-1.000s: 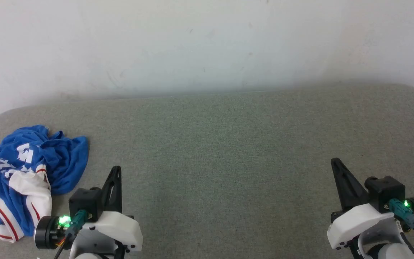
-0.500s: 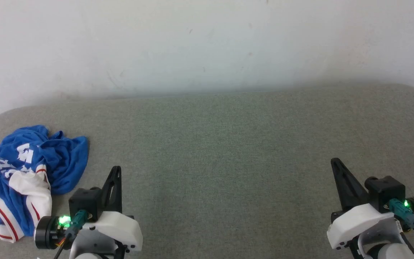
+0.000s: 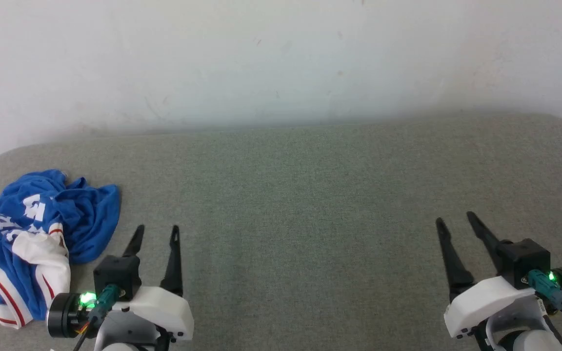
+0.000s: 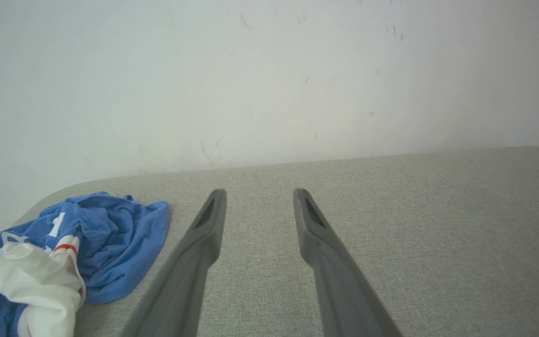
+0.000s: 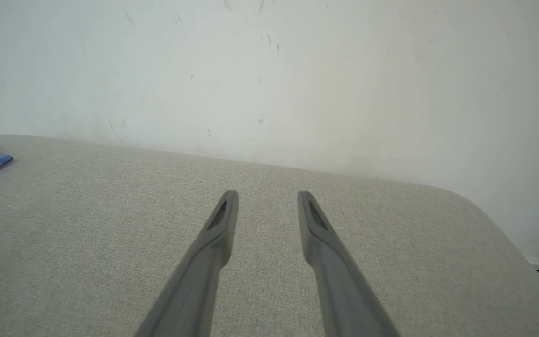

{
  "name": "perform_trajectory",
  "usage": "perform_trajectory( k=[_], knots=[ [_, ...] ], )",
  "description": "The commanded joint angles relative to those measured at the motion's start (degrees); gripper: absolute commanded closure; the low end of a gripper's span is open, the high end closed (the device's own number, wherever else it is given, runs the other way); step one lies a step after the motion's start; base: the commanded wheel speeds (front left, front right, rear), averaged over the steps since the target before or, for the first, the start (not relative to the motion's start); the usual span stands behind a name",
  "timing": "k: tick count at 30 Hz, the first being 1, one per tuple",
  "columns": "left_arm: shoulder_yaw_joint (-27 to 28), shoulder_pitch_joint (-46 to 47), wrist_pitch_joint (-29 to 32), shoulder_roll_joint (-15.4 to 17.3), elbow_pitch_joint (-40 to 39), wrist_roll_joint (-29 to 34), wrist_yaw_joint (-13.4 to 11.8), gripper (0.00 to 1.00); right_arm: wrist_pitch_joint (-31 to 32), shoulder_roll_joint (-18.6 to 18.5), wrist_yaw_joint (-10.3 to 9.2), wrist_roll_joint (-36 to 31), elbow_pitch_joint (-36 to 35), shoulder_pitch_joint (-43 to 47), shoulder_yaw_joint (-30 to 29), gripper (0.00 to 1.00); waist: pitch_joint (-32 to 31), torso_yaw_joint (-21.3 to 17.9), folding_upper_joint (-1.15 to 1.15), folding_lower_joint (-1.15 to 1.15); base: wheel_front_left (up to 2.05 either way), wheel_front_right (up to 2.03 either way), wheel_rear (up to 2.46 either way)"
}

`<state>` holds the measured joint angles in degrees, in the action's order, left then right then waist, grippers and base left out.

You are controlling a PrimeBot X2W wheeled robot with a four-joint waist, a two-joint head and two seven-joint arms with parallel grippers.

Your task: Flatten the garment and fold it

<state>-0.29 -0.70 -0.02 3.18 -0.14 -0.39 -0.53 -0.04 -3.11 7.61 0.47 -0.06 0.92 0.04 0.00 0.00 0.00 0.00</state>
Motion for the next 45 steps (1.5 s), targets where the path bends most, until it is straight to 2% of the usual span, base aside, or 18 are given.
perform_trajectory(
  k=[1,24,45],
  knots=[
    [0.0,-0.02,-0.03,0.0,0.01,-0.03,0.02,0.0,-0.04,0.0,0.0,0.03,0.02,0.0,-0.04,0.0,0.01,0.0,0.0,0.0,0.0,0.0,0.0],
    [0.36,-0.88,-2.78,-0.05,0.15,-1.76,1.47,0.0,-2.79,0.04,-0.02,1.16,0.62,-0.04,-1.63,0.0,0.4,1.46,0.0,0.0,0.0,0.0,0.0],
    [0.35,-1.44,-5.3,-0.11,0.49,-4.01,2.64,0.0,-5.3,0.08,-0.04,0.62,1.23,-0.66,-1.74,0.0,1.14,8.71,0.0,0.0,0.0,0.0,0.0]
  ],
)
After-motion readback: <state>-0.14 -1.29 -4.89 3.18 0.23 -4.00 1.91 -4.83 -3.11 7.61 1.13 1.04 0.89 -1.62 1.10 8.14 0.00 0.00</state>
